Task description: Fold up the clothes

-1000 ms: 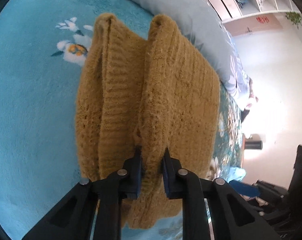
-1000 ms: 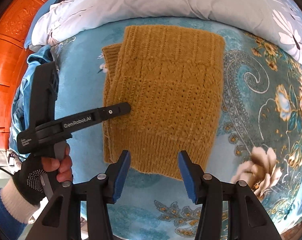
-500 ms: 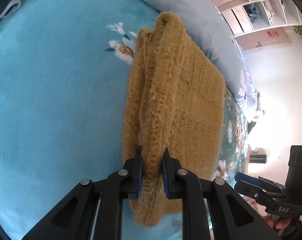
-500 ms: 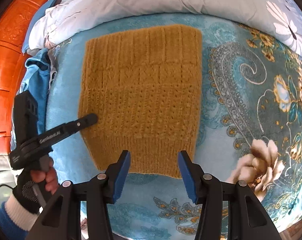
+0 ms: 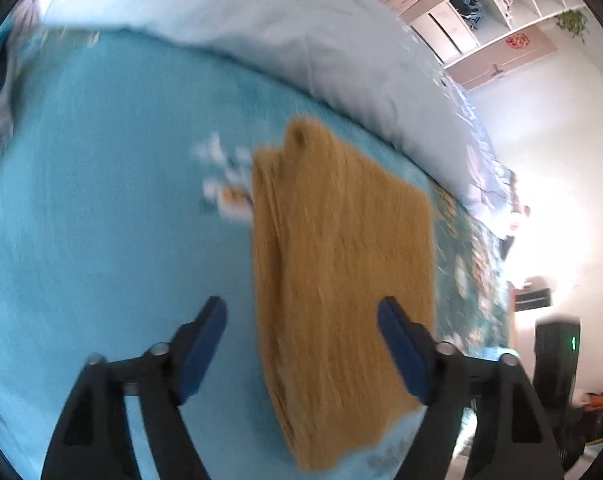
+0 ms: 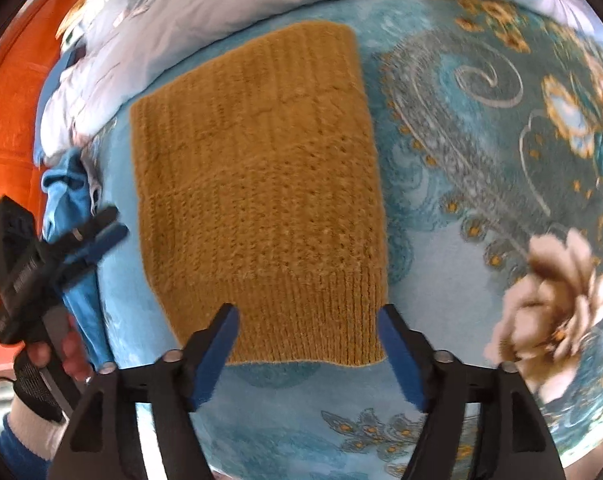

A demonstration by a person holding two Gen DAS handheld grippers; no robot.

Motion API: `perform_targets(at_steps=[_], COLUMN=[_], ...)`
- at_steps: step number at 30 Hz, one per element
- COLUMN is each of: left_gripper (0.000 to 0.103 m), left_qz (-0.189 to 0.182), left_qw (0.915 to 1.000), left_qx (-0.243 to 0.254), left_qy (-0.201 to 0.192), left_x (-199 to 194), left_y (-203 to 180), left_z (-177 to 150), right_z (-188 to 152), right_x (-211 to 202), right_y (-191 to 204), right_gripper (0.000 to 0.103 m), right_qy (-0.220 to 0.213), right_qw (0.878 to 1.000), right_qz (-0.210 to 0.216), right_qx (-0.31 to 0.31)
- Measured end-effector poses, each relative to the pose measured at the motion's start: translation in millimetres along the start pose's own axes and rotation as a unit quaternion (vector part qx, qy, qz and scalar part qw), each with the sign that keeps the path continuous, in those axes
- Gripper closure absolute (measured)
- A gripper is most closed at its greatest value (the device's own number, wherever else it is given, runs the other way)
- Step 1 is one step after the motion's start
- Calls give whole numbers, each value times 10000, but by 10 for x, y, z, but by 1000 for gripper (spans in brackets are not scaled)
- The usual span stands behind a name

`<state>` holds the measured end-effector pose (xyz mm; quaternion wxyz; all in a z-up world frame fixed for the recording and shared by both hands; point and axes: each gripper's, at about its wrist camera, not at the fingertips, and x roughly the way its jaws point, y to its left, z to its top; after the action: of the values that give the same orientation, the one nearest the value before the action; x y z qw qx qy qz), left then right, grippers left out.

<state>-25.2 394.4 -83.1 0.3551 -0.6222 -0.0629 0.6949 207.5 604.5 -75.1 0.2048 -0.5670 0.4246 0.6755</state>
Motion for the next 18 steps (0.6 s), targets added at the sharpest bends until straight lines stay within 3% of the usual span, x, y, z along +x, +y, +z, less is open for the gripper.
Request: perform_targets(at_steps=[4,7,12,18], left_gripper=[22,22,22,22], left_qz=[-58,-167,-274,-504], left_qw=[9998,9992,9964,9946], left_qx=[167,337,510,217], left_qy=[-20,154,622,878], left_x=[343,581,955,1128], left_y=[-93,-110,-23,39], left_z=[509,712,785,817], right_z=[-30,-31,3,16], right_x=[144,251,356,451], right_y=[-127,-199,-250,-267], right_gripper=[14,11,11,14], right_qy=[5,23,-36,-8], right_qw=[9992,9976,9947,9932], right_qz=[116,319,552,622], right_qx=[390,608,869,986])
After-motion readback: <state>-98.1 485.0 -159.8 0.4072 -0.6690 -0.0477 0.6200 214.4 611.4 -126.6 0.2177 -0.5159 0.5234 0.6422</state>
